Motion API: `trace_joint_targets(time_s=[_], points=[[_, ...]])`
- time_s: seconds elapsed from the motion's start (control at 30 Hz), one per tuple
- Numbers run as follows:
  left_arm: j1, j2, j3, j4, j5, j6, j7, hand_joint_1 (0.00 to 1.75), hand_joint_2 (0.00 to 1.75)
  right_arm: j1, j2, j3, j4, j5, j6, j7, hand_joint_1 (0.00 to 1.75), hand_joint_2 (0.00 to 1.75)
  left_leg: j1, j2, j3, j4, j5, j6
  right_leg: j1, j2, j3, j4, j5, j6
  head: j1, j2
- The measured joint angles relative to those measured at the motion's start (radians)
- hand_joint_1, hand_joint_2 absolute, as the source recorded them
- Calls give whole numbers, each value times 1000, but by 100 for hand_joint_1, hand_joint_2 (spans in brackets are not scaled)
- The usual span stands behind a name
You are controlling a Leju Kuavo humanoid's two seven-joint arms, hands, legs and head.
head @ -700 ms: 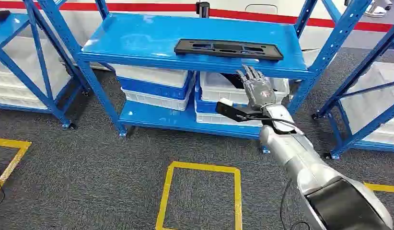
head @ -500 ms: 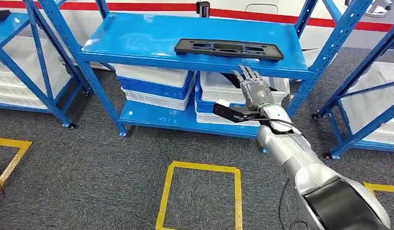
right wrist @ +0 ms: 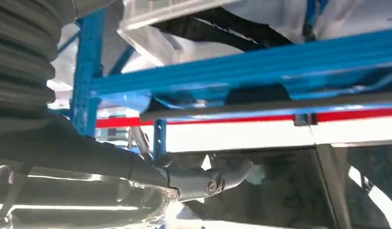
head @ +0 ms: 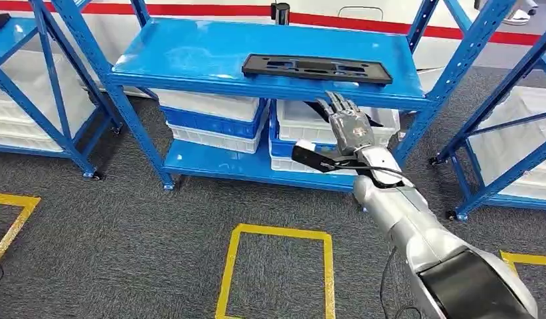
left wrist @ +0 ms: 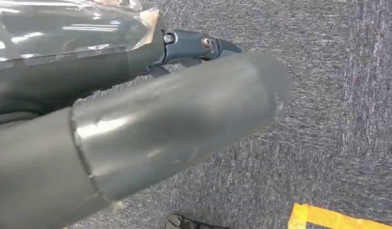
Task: Take the parts from the cabinet and place them on the table.
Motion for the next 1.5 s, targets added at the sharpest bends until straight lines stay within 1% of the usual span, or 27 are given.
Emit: trace_joint_targets(time_s=[0.1,0.13,0.17,0.27,0.33,0.4,0.47,0.5,0.57,0.6,0.63,0.7,0.77,0.83,0.93,0.97,1.0,1.03,1.1,1.13,1.17,1.2,1.27,1.33,1.43,1.47,1.5], points=[[1,-1,4,0,0,1,0,0,0,2,-5,-9,0,-1,0,-2,0,175,9,1,17,2,-20,-27,-16,-19,92,-255,128,42,3,0],[0,4,6,0,0,3,1,0,0,2,-6,-9,1,-1,0,-2,0,175,9,2,19,4,-24,-34,-4,-18,87,-258,92,25,8,0],[0,2,7,0,-2,3,1,0,0,3,-6,-10,1,2,2,-4,0,175,4,4,14,2,-29,-43,4,-22,100,-254,84,-7,6,0],[1,0,8,1,-3,3,5,0,0,8,-8,-13,0,4,2,-6,0,175,13,8,28,11,-34,-57,-2,-11,112,-252,91,-37,-6,0],[-3,0,8,1,-4,3,5,0,0,-2,-5,-17,-2,4,1,-6,0,175,17,7,-27,117,-24,-59,0,-6,132,-255,79,-59,-6,0],[-3,0,8,1,-5,3,5,0,0,-1,-3,-17,-2,4,1,-7,0,175,15,6,-132,258,-67,-63,6,-1,148,-255,64,-73,-6,0],[1,0,9,1,-5,3,5,0,0,8,-2,-17,-2,4,1,-8,0,175,10,6,-214,318,-113,-61,15,6,171,-255,45,-79,-6,0],[2,0,10,1,-5,3,5,0,0,9,-2,-17,-2,4,1,-8,0,175,6,6,-227,295,-101,-54,19,9,183,-256,35,-81,-7,0],[3,0,13,2,-5,3,5,0,0,8,-3,-17,-2,6,1,-9,0,175,-11,5,-207,155,0,-23,29,13,211,-257,15,-83,-6,0],[3,2,14,2,-5,3,5,0,0,9,-2,-17,-2,7,1,-10,0,175,-28,2,-185,68,81,7,31,13,223,-259,6,-84,-7,0],[4,9,14,2,-5,3,5,0,0,11,-3,-17,-2,7,1,-10,0,175,-39,-22,-179,40,141,28,33,17,233,-261,-4,-80,-1,0],[3,9,14,3,-5,4,5,0,0,12,1,-18,-3,10,1,-11,0,175,-45,-16,-160,19,126,33,26,24,246,-287,-10,-69,-3,0],[3,9,15,3,-5,4,5,0,0,6,-1,-22,-6,10,1,-11,0,175,-45,-13,-124,-14,119,46,33,23,262,-268,14,-44,-3,0],[2,5,15,3,-5,5,4,0,0,-1,-3,-25,-9,10,1,-11,0,175,-35,-12,-80,-44,118,40,33,10,242,-215,6,-39,-1,0],[-1,2,15,3,-5,5,5,0,0,-5,-3,-25,-9,12,2,-18,0,175,-24,-11,-57,-44,93,30,24,6,105,-26,-58,-33,0,0],[-1,1,16,3,-5,5,5,0,0,1,-4,-25,-9,12,2,-19,0,175,-20,-12,-47,-44,85,24,19,5,72,0,-81,-30,-1,0],[0,0,16,3,-5,5,5,0,0,4,-4,-25,-9,12,2,-19,0,175,-15,-13,-37,-44,76,17,11,4,58,-14,-77,-20,-1,0],[2,-1,16,3,-5,5,5,0,0,4,-4,-25,-9,13,2,-19,0,175,-10,-15,-25,-43,67,10,6,1,61,-59,-53,-7,0,0],[2,-3,17,3,-5,5,4,0,0,3,-3,-25,-9,17,3,-19,0,175,-1,-16,2,-41,44,-9,-16,-8,103,-234,71,47,1,0],[2,-1,19,4,-5,5,3,0,0,5,-3,-24,-8,18,5,-19,0,175,-4,-16,7,-37,31,-20,-19,-22,111,-292,137,62,5,0],[3,0,20,4,-6,5,3,0,0,4,-2,-24,-8,19,7,-19,0,175,-3,-17,12,-30,20,-25,-8,-27,111,-293,103,25,4,0],[-1,-1,21,4,-6,6,3,0,0,5,9,-23,-11,22,9,-19,0,175,-5,-12,11,-31,12,-35,-4,-25,126,-288,115,2,-3,0],[-1,-1,23,4,-6,8,3,0,0,-1,13,-24,-15,23,10,-19,0,175,0,-9,22,-28,14,-45,-3,-21,128,-288,117,-32,-4,0],[-3,-2,23,4,-8,8,3,0,0,-9,24,-24,-25,28,10,-19,0,175,8,-1,5,15,3,-52,-7,-16,146,-293,114,-48,-3,0],[-5,-2,22,4,-11,8,3,0,0,-8,44,-23,-29,34,12,-19,0,175,9,1,-133,236,-72,-63,1,-13,159,-293,100,-68,-5,0],[-4,-2,22,4,-15,8,2,0,0,-5,50,-22,-29,38,13,-19,0,175,9,1,-175,283,-92,-65,4,-12,164,-293,96,-73,-5,0],[-3,-3,22,4,-17,8,0,0,0,-3,58,-21,-30,38,16,-19,0,175,9,1,-195,284,-83,-63,7,-10,170,-293,91,-73,-4,0]])
